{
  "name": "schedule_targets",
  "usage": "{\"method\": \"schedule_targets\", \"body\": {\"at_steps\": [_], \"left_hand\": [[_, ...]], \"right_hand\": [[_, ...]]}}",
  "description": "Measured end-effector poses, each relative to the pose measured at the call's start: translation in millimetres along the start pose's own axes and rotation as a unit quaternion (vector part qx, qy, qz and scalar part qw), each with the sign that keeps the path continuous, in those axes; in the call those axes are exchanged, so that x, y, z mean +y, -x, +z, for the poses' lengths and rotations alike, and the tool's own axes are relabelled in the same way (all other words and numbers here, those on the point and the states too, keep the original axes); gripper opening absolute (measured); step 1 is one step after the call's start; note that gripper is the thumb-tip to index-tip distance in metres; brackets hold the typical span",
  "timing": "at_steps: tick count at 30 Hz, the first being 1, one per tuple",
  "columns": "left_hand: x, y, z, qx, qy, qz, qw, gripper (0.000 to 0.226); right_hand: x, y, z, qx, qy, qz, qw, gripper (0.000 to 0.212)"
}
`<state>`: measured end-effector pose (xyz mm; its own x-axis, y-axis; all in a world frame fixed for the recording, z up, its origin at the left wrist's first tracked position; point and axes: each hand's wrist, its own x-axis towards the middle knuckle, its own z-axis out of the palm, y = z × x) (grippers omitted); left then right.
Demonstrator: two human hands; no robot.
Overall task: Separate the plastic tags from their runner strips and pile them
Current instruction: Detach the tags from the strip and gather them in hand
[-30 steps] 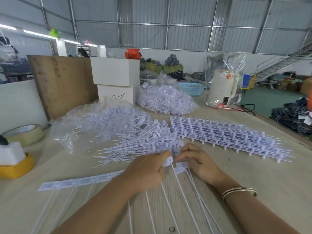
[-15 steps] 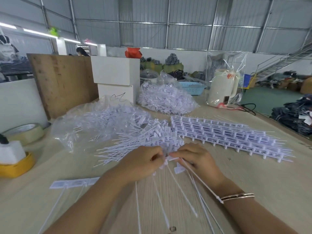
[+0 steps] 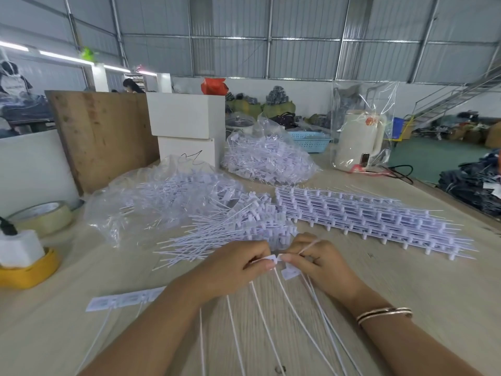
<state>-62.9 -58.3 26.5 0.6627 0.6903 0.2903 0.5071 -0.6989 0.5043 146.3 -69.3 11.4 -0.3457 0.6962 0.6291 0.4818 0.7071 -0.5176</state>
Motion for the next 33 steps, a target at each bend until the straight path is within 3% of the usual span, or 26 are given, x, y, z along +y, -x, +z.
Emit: {"method": "schedule_targets", "body": {"at_steps": [3, 7, 10, 11, 15, 19, 23, 26, 30, 33], "left_hand": [[4, 1, -2, -0.006, 0.046, -0.017, 0.999, 0.022], [8, 0, -3, 0.006, 0.093, -0.015, 0.996, 0.023], [8, 6, -2, -0.028, 0.068, -0.007, 0.997, 0.025], [8, 8, -1, -0.035, 0.054, -0.01, 0.998, 0.026], [6, 6, -6, -0.029, 0.007, -0.053, 0.998, 0.031], [8, 8, -9, -0.037, -0.062, -0.096, 0.993, 0.033], [11, 7, -4, -0.058, -0.155, -0.114, 0.98, 0.013], [17, 6, -2, -0.069, -0.175, -0.12, 0.975, 0.014], [25, 5, 0, -0.036, -0.145, -0.122, 0.981, 0.017], [29, 0, 3, 0.006, -0.103, -0.102, 0.989, 0.012]], "right_hand": [[-2, 0, 0, 0.01, -0.033, 0.017, 0.999, 0.015], [-11, -1, 1, 0.036, -0.056, 0.04, 0.997, 0.041], [-8, 2, -10, 0.171, -0.136, 0.141, 0.965, 0.036], [-5, 4, -17, 0.184, -0.137, 0.161, 0.96, 0.035], [1, 6, -24, 0.044, 0.033, 0.061, 0.997, 0.028], [6, 2, -11, -0.032, 0.007, 0.068, 0.997, 0.043], [17, 5, -11, -0.087, 0.013, 0.111, 0.99, 0.049], [14, 4, -9, -0.067, 0.015, 0.109, 0.992, 0.038], [-5, 3, -12, 0.011, 0.083, -0.008, 0.996, 0.031], [-21, 4, -4, -0.032, 0.139, -0.086, 0.986, 0.031]]}}
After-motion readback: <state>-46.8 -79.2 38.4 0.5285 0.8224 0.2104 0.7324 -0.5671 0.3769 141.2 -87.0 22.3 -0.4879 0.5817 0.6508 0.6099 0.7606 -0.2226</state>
